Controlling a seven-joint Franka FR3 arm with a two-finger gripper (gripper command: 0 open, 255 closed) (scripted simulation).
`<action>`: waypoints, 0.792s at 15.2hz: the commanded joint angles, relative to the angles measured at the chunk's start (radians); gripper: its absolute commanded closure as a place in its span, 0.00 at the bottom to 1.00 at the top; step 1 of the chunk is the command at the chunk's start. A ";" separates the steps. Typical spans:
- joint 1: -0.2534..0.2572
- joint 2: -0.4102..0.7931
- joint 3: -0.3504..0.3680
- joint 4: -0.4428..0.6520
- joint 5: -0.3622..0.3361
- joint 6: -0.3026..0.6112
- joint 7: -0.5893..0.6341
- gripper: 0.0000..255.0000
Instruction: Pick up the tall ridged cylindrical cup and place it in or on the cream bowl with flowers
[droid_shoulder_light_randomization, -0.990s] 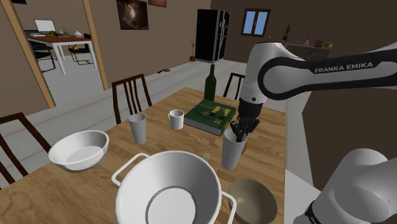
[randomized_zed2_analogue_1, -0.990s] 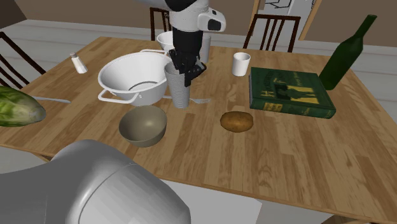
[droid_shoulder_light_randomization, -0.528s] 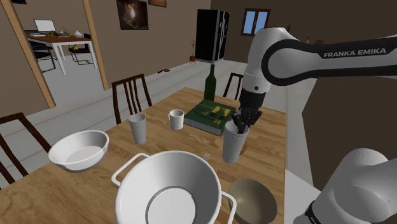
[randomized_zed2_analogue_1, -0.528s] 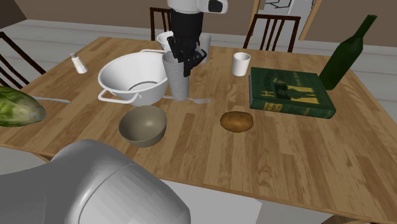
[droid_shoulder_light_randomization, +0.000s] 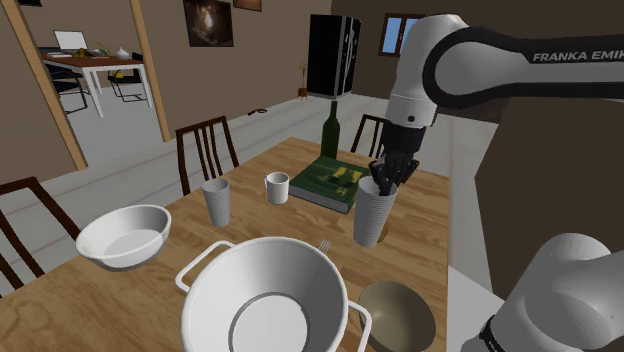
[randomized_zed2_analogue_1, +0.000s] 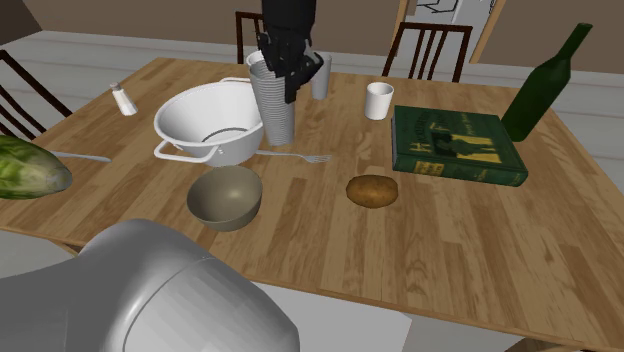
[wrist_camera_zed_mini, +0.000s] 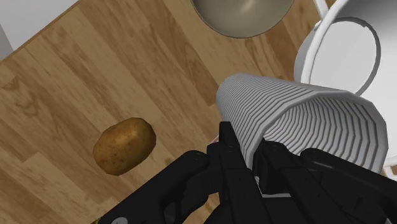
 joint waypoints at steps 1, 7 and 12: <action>0.013 -0.053 0.008 -0.012 0.012 -0.039 0.019 1.00; 0.066 -0.246 0.040 -0.049 0.063 -0.183 0.100 1.00; 0.106 -0.370 0.071 -0.062 0.109 -0.283 0.168 1.00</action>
